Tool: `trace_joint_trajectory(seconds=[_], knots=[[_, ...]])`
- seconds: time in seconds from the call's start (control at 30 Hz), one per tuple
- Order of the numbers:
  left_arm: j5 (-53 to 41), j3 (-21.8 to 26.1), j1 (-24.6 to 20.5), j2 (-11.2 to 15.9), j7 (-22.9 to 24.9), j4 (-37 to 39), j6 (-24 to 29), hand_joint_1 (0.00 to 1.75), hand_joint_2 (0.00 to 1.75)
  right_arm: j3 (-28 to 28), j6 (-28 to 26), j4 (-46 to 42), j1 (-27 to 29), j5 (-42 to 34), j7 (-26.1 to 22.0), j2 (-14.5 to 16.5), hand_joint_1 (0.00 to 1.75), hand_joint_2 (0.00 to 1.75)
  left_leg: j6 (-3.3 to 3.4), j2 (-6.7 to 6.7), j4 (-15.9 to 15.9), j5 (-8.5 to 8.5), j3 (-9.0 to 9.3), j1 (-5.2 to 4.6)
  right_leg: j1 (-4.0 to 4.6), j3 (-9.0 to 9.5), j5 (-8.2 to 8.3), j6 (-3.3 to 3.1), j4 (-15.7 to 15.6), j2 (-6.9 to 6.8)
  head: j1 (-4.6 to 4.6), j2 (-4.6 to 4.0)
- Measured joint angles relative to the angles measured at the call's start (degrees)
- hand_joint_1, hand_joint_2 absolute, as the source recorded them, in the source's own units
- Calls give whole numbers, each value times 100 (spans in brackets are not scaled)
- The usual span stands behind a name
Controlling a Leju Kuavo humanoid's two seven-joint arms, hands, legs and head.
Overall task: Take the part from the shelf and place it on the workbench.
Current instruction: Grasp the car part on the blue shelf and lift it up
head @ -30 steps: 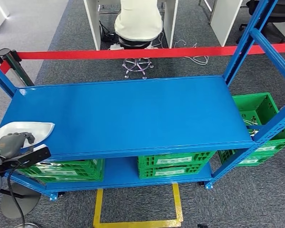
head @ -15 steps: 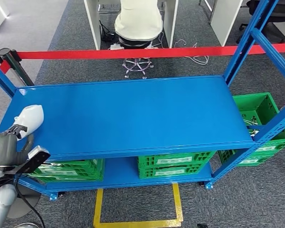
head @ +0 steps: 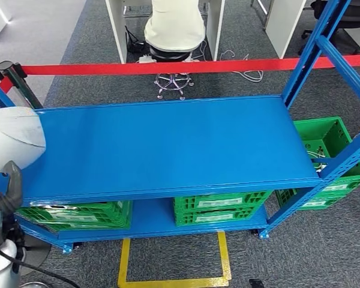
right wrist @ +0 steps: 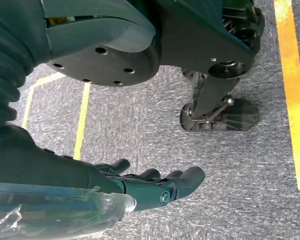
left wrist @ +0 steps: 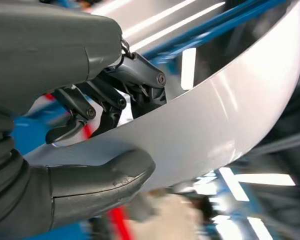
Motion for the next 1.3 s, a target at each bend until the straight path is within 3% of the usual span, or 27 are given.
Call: trace_joint_trajectory(seconds=[0.27,0.77,0.9,1.0,1.07,1.1,1.2,1.23,1.27,1.3], knots=[[201,-96,547,-42,-357,-1035,-158,175,175,-85,-27,0,51,-133,-86,0,0,175,7,-1,0,-7,-1,1,1,-2,-7,0,-1,-5,-1,1],[-121,-99,671,-132,-276,-1086,-3,175,175,-204,-76,0,59,-251,-154,0,0,175,5,-1,0,-3,-1,0,0,1,-2,1,-1,-5,-1,0],[-252,-31,728,-192,-276,-1086,269,175,175,-246,-167,0,62,-314,-209,0,0,175,19,-1,10,-11,-6,-2,-10,3,3,11,-13,-4,-1,0],[-263,113,803,-264,-292,-1079,497,175,175,-297,-271,-1,69,-391,-181,-2,0,175,120,4,-69,48,17,2,-32,22,54,82,-92,-3,-6,0],[-211,235,850,-331,-338,-1070,614,175,175,-344,-361,-2,69,-430,-107,-9,0,175,164,23,-258,165,84,44,-12,-34,-48,128,2,-8,8,1],[-174,290,871,-367,-360,-1064,652,175,175,-369,-397,-3,73,-450,-67,-13,0,175,168,34,-330,209,107,74,-11,-126,-189,150,207,-12,19,1],[-100,419,939,-454,-385,-1022,689,175,175,-432,-440,-3,103,-487,-3,-27,0,175,148,48,-353,240,91,112,-78,-527,-675,251,1200,-23,35,0],[-92,449,958,-477,-389,-1003,689,175,175,-444,-445,-4,114,-493,3,-32,0,175,122,49,-351,245,87,133,-112,-559,-695,292,1325,-27,33,0],[-90,473,969,-497,-390,-986,689,175,175,-454,-449,-4,121,-499,8,-37,0,175,84,47,-344,250,83,162,-147,-480,-606,339,1221,-32,33,0],[-88,494,975,-515,-391,-971,689,175,175,-466,-454,-4,121,-508,14,-42,0,175,34,43,-322,246,77,199,-190,-288,-433,395,895,-39,34,0]])
